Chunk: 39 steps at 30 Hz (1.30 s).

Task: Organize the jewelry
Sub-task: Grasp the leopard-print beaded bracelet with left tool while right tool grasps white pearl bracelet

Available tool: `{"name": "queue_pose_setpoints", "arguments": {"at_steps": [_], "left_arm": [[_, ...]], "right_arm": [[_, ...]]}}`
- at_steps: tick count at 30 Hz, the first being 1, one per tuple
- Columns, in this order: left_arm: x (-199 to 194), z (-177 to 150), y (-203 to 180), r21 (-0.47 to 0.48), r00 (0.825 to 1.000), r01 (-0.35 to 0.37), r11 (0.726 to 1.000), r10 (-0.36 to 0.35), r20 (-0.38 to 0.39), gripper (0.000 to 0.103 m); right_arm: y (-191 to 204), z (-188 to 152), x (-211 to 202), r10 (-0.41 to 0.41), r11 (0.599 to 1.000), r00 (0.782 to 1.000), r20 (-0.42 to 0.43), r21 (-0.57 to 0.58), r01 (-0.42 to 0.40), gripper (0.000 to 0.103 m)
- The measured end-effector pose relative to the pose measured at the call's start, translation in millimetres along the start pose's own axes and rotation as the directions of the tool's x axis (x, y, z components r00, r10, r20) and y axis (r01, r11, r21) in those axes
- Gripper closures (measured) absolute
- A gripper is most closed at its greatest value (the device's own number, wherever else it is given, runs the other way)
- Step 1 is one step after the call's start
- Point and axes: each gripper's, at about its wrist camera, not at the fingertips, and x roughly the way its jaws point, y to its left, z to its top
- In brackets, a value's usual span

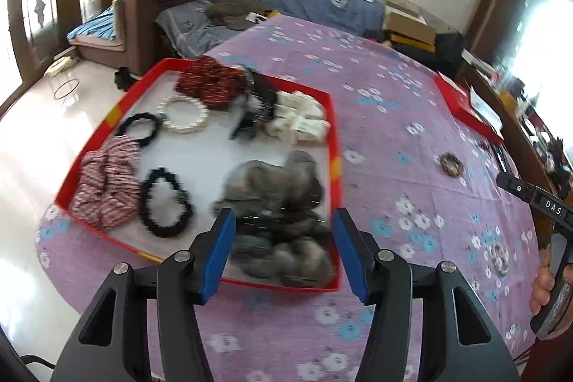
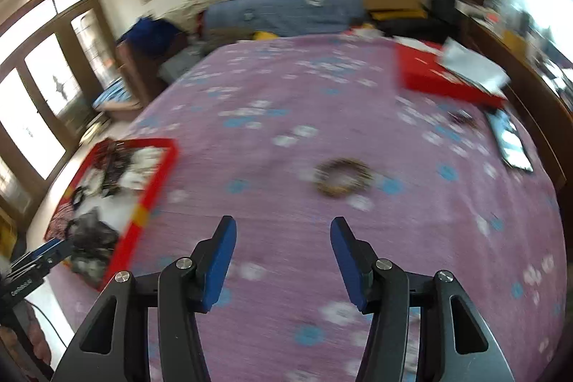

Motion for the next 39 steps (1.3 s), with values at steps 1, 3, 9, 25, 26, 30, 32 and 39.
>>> {"name": "queue_pose_setpoints", "arguments": {"at_steps": [1,3,9,25,26,30,32,39], "left_arm": [[1.3,-0.5,-6.3,0.013,1.000,0.004,1.000,-0.004,-0.004,0.048],[4.8,-1.2,-19.5,0.038,1.000,0.014,0.999,-0.013,-0.009,0.048],[16.9,-1.7,-53.4,0.096,0.998,0.049,0.994,-0.046,-0.036,0.048],[60.2,37.5,-139.0,0.143,0.975,0.200,0.969,-0.182,-0.131,0.048],[65.4,41.0,-148.9,0.154,0.972,0.209,0.966,-0.189,-0.137,0.048],[86.9,50.8,-189.7,0.234,0.976,0.206,0.950,-0.180,-0.126,0.048],[101.3,55.6,-207.4,0.271,0.976,0.203,0.941,-0.173,-0.129,0.048],[156.5,82.5,-256.1,0.391,0.985,0.167,0.905,-0.132,-0.114,0.048]], "right_arm": [[-13.7,-3.0,-2.0,-0.017,1.000,1.000,-0.002,0.024,0.017,0.044],[-40.9,-8.7,-7.2,-0.052,0.996,0.999,-0.006,0.075,0.052,0.044],[-102.6,-20.2,-19.4,-0.109,0.976,0.994,-0.004,0.192,0.108,0.044],[-115.1,-45.8,9.2,-0.072,0.978,0.994,-0.086,0.189,0.087,0.044],[-115.3,-51.0,6.3,-0.078,0.979,0.993,-0.089,0.179,0.092,0.044],[-119.2,-73.7,-8.8,-0.098,0.983,0.990,-0.099,0.148,0.112,0.044],[-122.0,-82.9,-14.1,-0.114,0.982,0.989,-0.099,0.142,0.127,0.044],[-115.2,-99.3,-16.2,-0.188,0.980,0.978,-0.089,0.053,0.193,0.044]]}}
